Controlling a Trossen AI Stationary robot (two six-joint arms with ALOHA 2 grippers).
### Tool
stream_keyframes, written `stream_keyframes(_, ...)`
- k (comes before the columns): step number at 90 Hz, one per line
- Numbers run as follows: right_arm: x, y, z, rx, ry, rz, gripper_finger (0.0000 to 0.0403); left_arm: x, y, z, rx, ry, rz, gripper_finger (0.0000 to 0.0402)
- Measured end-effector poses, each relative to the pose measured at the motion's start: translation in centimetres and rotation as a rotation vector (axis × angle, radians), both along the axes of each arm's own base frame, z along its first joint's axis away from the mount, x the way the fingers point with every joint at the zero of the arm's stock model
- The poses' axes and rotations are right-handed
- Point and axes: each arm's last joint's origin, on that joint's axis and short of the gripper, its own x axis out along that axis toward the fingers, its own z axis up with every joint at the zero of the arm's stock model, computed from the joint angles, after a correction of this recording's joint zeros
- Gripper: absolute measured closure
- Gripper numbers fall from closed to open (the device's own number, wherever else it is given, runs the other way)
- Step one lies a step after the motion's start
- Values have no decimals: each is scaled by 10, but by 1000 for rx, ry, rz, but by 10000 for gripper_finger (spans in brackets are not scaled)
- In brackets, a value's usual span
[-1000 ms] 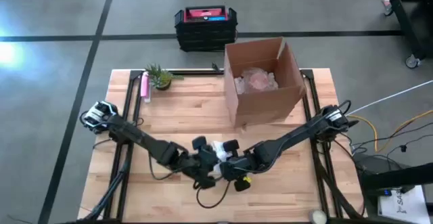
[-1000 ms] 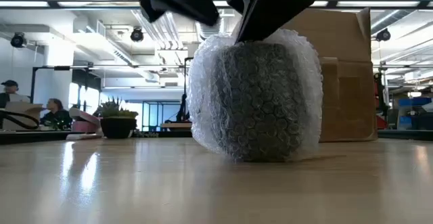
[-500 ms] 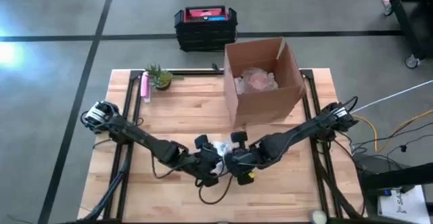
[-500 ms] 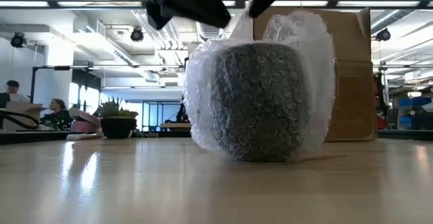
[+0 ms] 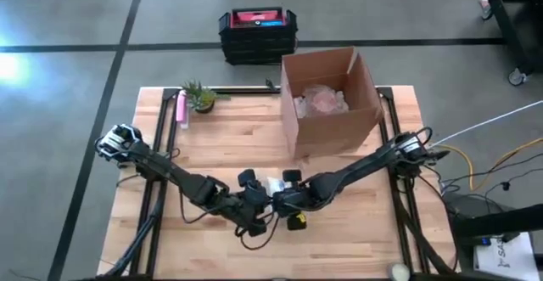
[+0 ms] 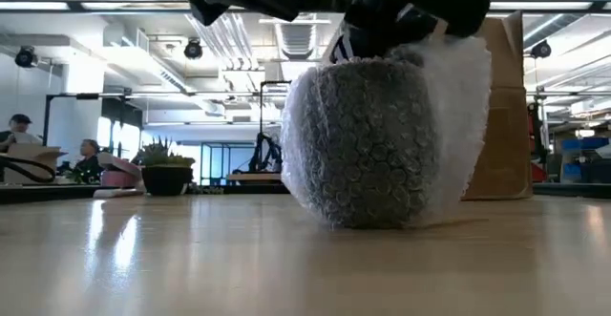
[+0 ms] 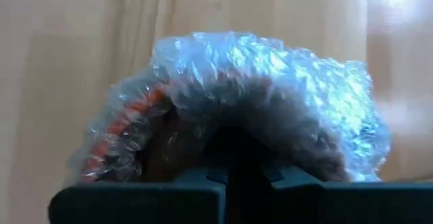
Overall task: Wrap mug
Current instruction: Wrap the black mug with transparent bubble wrap
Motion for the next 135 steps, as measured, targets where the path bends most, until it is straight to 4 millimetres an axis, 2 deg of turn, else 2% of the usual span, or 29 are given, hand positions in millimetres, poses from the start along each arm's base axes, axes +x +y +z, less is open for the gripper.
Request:
stream_keyframes(10, 0, 0, 3, 4, -7, 1, 403, -2, 1, -10, 23, 42, 1, 381)
stream_keyframes(30, 0, 1, 28, 17, -61, 29, 403, 3, 12, -39, 41, 46, 41, 381)
stream_keyframes(46, -1, 1, 60, 36, -130, 58, 403, 3, 12, -49, 18, 32, 1, 381)
stream_keyframes(56, -6, -1, 87, 35, -124, 60, 403, 3, 13, -50, 16, 33, -1, 381)
stream_keyframes(62, -13, -3, 105, 44, -118, 35, 403, 3, 13, -50, 18, 33, -2, 381)
stream_keyframes(69, -23, -6, 114, 52, -78, 0, 403, 4, 13, -49, 18, 28, -3, 381)
stream_keyframes(78, -34, -7, 107, 105, 48, -43, 403, 4, 13, -49, 26, 27, -10, 381)
stream_keyframes(87, -35, -1, 93, 144, 96, -27, 403, 5, 13, -48, 29, 20, -16, 381)
stream_keyframes(97, -28, 2, 72, 127, 122, -2, 403, 5, 13, -48, 28, 16, -15, 381)
stream_keyframes(113, -9, 4, 51, 92, 55, 50, 403, 6, 14, -48, 27, 10, -14, 381)
stream_keyframes(135, -1, 2, 34, 91, 64, 38, 403, 7, 14, -47, 27, 2, -14, 381)
